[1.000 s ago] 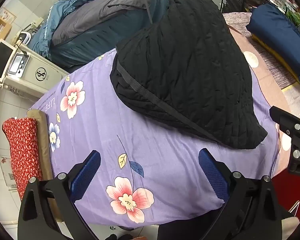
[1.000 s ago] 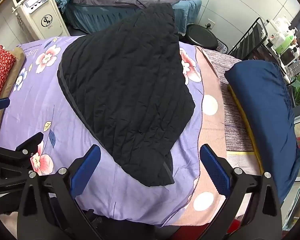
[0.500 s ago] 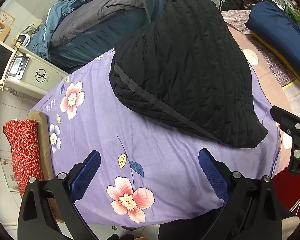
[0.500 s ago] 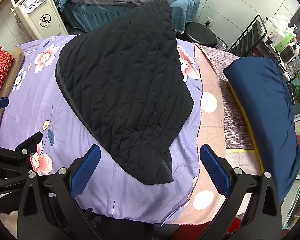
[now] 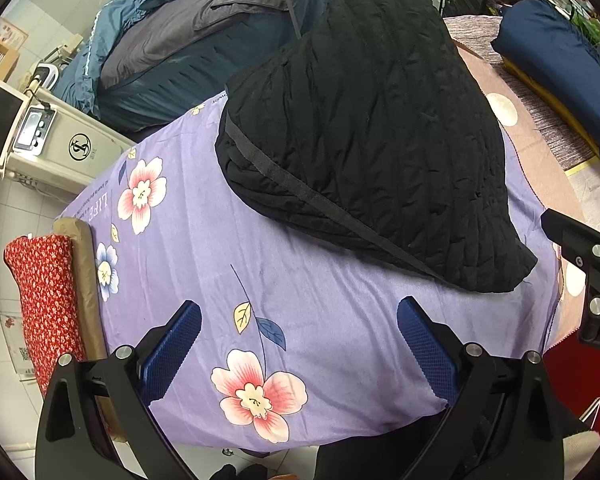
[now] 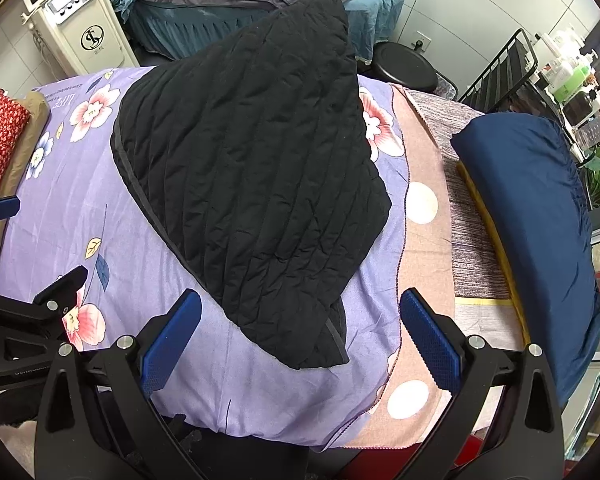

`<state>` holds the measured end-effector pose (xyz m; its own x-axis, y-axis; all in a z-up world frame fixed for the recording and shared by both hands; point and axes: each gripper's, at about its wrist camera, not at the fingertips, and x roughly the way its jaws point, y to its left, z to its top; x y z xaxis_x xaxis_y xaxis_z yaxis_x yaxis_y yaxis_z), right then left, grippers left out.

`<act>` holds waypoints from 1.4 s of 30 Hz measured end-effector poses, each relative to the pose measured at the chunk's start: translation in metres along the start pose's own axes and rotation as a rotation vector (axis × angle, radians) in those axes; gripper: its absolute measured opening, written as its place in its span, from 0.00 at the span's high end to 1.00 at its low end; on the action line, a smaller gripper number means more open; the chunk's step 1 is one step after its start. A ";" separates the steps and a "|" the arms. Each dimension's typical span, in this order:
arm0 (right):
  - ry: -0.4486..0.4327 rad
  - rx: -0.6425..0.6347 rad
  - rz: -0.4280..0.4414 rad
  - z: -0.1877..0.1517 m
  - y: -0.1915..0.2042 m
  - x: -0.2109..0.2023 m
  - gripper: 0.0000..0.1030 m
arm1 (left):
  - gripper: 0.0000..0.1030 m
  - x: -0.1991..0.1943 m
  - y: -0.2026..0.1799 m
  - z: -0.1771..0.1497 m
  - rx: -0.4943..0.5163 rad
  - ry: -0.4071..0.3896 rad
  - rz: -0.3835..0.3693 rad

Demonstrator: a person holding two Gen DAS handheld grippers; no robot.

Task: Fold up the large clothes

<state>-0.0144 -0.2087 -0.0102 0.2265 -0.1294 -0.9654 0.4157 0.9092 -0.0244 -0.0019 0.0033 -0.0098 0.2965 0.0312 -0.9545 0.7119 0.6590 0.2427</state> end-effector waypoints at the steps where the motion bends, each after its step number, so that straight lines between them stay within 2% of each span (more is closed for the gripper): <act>1: 0.000 0.000 0.000 0.000 0.000 0.000 0.05 | 0.06 0.000 -0.001 0.001 -0.001 0.001 0.000; 42: 0.001 0.002 0.000 -0.004 -0.001 0.000 0.05 | 0.06 -0.002 -0.007 -0.005 0.006 -0.001 0.006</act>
<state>-0.0182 -0.2078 -0.0116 0.2256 -0.1285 -0.9657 0.4176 0.9083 -0.0233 -0.0107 0.0020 -0.0110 0.3008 0.0345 -0.9531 0.7139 0.6545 0.2490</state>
